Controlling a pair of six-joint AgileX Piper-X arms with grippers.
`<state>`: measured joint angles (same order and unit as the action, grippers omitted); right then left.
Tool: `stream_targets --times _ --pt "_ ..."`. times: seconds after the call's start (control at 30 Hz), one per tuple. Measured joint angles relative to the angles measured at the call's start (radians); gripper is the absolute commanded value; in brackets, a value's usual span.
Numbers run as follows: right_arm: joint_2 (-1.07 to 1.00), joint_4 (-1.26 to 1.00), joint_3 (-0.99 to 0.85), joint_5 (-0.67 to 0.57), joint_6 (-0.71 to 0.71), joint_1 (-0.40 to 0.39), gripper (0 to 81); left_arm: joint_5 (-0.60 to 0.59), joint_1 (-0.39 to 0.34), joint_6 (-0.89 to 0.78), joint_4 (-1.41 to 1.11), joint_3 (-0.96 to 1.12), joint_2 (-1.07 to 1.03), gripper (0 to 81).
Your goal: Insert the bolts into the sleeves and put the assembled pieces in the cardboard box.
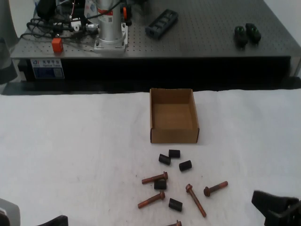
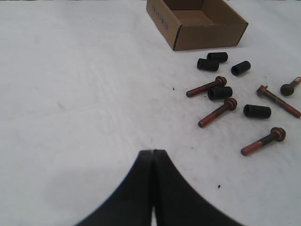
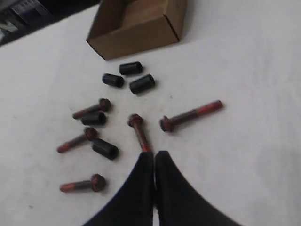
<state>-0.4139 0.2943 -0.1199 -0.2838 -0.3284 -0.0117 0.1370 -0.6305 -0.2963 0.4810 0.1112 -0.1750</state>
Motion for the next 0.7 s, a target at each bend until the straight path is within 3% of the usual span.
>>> stream_targets --times 0.1,0.23,0.3,0.37,0.5,0.7 --pt "-0.003 -0.107 0.000 -0.092 -0.042 0.000 4.5 0.000 0.000 -0.008 -0.013 0.000 0.000 0.3" --pt "-0.079 -0.252 -0.020 -0.191 -0.049 0.000 23.1 0.000 0.000 -0.009 -0.051 0.000 0.000 0.8" --pt "-0.199 -0.257 -0.092 -0.230 -0.005 0.000 24.9 0.000 0.000 -0.010 -0.111 0.000 0.000 5.2" --pt "-0.359 -0.180 -0.210 -0.245 0.100 -0.014 24.9 -0.009 0.000 -0.010 -0.181 -0.001 0.000 16.5" --pt "-0.634 0.057 -0.419 -0.187 0.272 -0.077 24.9 -0.116 0.000 -0.010 -0.296 0.005 -0.053 36.0" --pt "-0.930 0.353 -0.678 0.004 0.434 -0.214 24.9 -0.166 0.000 -0.010 -0.314 0.042 -0.249 32.6"
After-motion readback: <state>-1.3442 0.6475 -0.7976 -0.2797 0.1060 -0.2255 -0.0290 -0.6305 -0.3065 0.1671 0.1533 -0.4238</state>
